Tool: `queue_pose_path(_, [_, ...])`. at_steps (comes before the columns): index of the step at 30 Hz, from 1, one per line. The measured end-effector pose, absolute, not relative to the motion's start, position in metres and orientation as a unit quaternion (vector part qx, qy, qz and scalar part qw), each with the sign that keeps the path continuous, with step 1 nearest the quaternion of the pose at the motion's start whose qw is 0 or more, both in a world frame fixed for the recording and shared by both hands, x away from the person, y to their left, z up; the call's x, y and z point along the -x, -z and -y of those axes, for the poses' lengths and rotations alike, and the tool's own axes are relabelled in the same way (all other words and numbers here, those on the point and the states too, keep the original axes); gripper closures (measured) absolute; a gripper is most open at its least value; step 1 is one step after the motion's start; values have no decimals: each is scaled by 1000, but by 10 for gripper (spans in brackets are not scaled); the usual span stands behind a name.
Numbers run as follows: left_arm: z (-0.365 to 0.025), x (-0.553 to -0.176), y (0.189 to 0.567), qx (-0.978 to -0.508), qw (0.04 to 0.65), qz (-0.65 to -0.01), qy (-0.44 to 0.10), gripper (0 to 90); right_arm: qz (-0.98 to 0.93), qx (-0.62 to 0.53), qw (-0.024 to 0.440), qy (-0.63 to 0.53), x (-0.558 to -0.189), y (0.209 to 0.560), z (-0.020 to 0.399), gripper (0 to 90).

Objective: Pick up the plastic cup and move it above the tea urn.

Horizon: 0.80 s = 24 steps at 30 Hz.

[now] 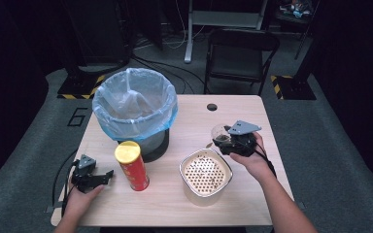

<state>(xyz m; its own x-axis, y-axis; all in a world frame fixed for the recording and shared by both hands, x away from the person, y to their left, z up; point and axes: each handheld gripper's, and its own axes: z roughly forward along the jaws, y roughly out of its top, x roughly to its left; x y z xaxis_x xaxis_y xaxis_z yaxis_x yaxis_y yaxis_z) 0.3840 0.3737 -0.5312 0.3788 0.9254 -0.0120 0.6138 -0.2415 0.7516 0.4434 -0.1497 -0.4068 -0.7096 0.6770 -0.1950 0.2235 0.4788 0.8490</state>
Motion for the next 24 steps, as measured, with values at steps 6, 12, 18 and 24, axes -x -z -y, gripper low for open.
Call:
queue_pose_path(6, [-374, -384, 531, -755, 346, -509, -225, 150, -814, -256, 280, -439, -444, 400, 150, 327])
queue_pose_path(12, [-374, -384, 531, -755, 345, -510, -225, 150, -811, -228, 291, -454, -444, 384, 150, 333])
queue_pose_path(18, [-374, -384, 531, -755, 346, -510, -225, 150, -810, -182, 309, -464, -442, 368, 149, 343])
queue_pose_path(24, [-374, -384, 531, -754, 346, -510, -225, 151, -812, -154, 296, -478, -443, 368, 150, 346])
